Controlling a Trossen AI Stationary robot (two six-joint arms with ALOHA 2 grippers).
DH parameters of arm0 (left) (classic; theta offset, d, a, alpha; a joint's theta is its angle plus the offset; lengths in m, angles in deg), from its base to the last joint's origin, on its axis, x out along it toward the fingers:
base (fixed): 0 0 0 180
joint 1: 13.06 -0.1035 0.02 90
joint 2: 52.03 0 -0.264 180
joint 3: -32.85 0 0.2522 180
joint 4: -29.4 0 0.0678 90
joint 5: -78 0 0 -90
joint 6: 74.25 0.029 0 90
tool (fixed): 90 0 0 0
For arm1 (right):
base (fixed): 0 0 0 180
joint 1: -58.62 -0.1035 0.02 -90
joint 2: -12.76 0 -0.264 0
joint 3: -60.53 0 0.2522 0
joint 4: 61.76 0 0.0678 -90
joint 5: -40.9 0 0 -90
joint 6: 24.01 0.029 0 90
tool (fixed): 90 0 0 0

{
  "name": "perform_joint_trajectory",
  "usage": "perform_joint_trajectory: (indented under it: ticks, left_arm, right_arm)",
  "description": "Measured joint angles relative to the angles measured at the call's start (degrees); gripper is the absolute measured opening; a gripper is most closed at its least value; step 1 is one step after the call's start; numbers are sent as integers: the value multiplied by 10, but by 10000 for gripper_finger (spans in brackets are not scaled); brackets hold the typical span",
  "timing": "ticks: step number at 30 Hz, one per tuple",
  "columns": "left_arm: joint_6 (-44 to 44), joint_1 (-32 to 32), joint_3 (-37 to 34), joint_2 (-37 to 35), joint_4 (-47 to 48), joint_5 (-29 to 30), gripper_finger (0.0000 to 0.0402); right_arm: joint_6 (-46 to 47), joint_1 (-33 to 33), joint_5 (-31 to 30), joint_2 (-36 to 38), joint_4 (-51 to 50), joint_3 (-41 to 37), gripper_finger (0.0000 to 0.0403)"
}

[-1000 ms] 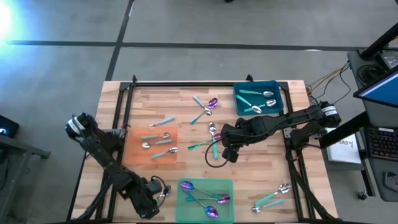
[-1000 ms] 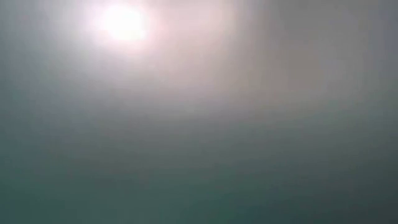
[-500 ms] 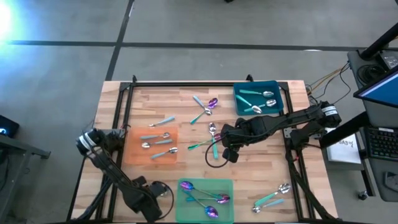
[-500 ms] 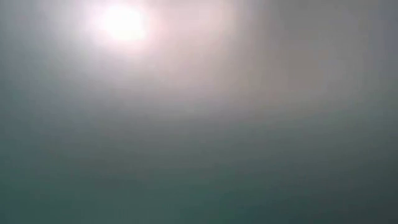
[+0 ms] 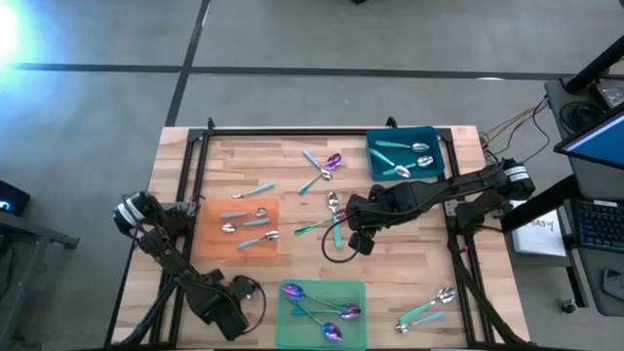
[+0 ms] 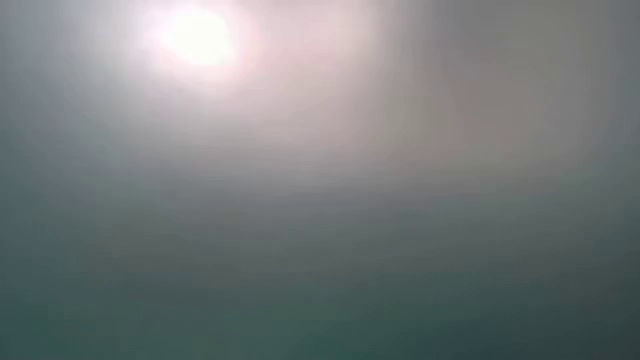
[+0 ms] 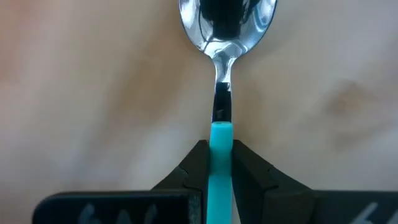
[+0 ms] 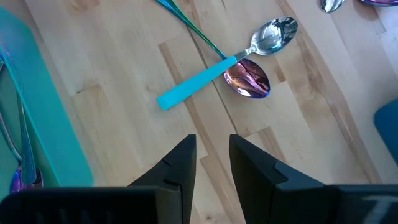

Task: Sort silverware by color (type)
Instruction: Put the bottom left green spoon into the blue bin

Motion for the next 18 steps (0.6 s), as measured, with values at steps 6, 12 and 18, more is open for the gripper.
perform_joint_trajectory:
  ticks: [6, 12, 18]
  left_arm:
    - [-4, -14, -10, -112, 30, 114, 26]
    - [35, -36, -8, -223, 17, 336, 26]
    - [173, -74, -9, -259, -55, 518, 26]
  right_arm:
    - [4, 7, 13, 0, 0, 0, 86]
    - [-27, 15, 29, 0, 50, -7, 86]
    - [-115, 0, 75, -1, 299, -56, 86]
